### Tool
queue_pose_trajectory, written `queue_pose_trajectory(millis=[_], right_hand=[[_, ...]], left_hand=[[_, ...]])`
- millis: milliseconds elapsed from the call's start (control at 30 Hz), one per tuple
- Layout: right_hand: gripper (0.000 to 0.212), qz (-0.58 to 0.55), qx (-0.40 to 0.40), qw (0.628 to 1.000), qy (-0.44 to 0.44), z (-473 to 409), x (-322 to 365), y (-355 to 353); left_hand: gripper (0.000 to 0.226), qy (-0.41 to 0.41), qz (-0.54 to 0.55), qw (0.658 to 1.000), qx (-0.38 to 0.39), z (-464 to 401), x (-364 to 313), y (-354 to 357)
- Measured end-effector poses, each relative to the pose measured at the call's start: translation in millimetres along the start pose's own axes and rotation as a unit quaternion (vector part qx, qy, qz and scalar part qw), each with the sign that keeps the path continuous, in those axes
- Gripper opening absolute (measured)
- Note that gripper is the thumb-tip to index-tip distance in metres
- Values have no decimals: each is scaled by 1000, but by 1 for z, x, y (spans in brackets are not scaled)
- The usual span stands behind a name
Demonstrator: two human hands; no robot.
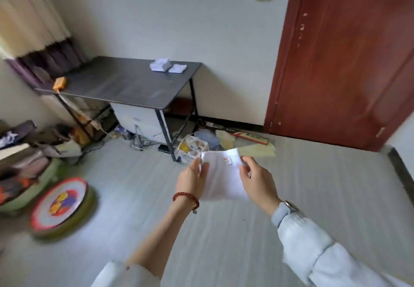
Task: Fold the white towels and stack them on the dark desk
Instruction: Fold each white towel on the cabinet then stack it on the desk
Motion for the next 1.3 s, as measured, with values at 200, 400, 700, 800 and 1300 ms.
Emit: queue_pose_trajectory(millis=[200,400,700,800,1300], right_hand=[[25,-4,102,993,-64,-88,80,128],[20,-26,140,987,-77,-204,130,253],[17,-93,193,976,-32,-395,235,409],[16,-99,207,973,-29,-451,260,449],[15,-86,146,973,157,-737,270,629]], left_hand=[[23,-114,34,992,-32,-90,109,-64],[15,-152,94,984,8,-224,193,-99],[9,-194,110,975,5,-454,278,-195],[6,-189,86,978,-16,-520,305,-213],[18,-127,88,974,166,-919,389,-190]])
Point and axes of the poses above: each hand's wrist, its own z-axis away from the middle knuckle, its own y-axis out of the palm, x = y × z, the point moved 5 cm from there along -z, towards the middle knuckle, and after that the axes turned 1 degree about -y, right-handed, at the moved point
